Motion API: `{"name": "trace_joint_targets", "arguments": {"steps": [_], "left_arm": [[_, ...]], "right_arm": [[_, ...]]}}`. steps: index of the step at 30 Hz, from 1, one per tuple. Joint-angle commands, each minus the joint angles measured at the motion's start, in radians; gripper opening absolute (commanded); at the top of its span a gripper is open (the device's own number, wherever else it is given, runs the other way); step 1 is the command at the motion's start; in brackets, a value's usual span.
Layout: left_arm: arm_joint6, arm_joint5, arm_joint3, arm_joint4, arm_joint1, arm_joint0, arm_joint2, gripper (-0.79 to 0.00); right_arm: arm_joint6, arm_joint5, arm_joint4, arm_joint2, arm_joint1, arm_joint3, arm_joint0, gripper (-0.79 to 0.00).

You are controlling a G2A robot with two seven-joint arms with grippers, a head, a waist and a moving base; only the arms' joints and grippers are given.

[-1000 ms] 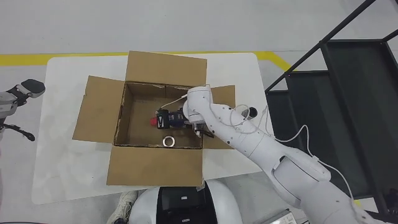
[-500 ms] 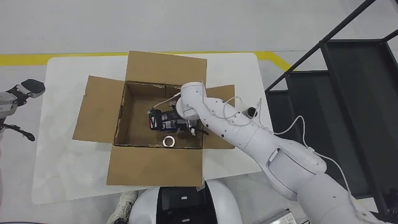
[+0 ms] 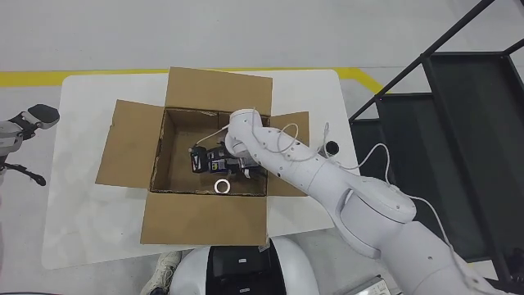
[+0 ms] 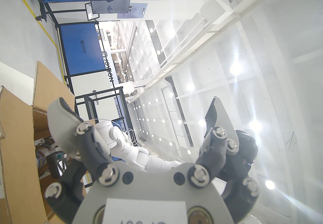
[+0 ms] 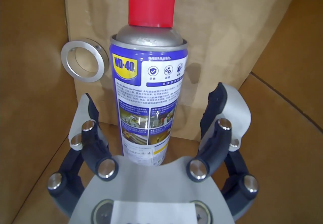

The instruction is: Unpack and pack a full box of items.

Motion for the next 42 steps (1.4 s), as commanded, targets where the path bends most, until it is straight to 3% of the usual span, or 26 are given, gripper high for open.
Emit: {"name": "trace_joint_targets", "arguments": {"steps": [1, 3, 5, 6, 7, 8, 17, 24, 33, 42], "left_arm": [[0.000, 0.000, 0.000, 0.000, 0.000, 0.000, 0.000, 0.000], [0.000, 0.000, 0.000, 0.000, 0.000, 0.000, 0.000, 0.000], [0.000, 0.000, 0.000, 0.000, 0.000, 0.000, 0.000, 0.000], [0.000, 0.000, 0.000, 0.000, 0.000, 0.000, 0.000, 0.000], [0.000, 0.000, 0.000, 0.000, 0.000, 0.000, 0.000, 0.000], [0.000, 0.000, 0.000, 0.000, 0.000, 0.000, 0.000, 0.000], [0.000, 0.000, 0.000, 0.000, 0.000, 0.000, 0.000, 0.000], [0.000, 0.000, 0.000, 0.000, 0.000, 0.000, 0.000, 0.000], [0.000, 0.000, 0.000, 0.000, 0.000, 0.000, 0.000, 0.000], [0.000, 0.000, 0.000, 0.000, 0.000, 0.000, 0.000, 0.000]], "right_arm": [[0.006, 0.003, 0.006, -0.005, -0.009, 0.024, 0.006, -0.317], [0.013, 0.005, 0.012, -0.008, -0.017, 0.041, 0.010, -0.326], [0.021, 0.005, 0.018, -0.011, -0.024, 0.054, 0.013, -0.434], [0.026, 0.003, 0.021, -0.013, -0.028, 0.060, 0.015, -0.508], [0.031, 0.004, 0.024, -0.013, -0.031, 0.067, 0.016, -0.677], [0.036, 0.004, 0.026, -0.014, -0.034, 0.072, 0.018, -0.785], [0.027, 0.045, 0.005, -0.002, -0.035, 0.026, 0.022, -0.785], [0.045, 0.103, -0.069, 0.080, 0.038, -0.199, -0.045, -0.785], [0.010, 0.090, -0.202, 0.285, 0.171, -0.588, -0.273, -0.785], [0.007, 0.087, -0.204, 0.292, 0.174, -0.598, -0.281, -0.785]]}}
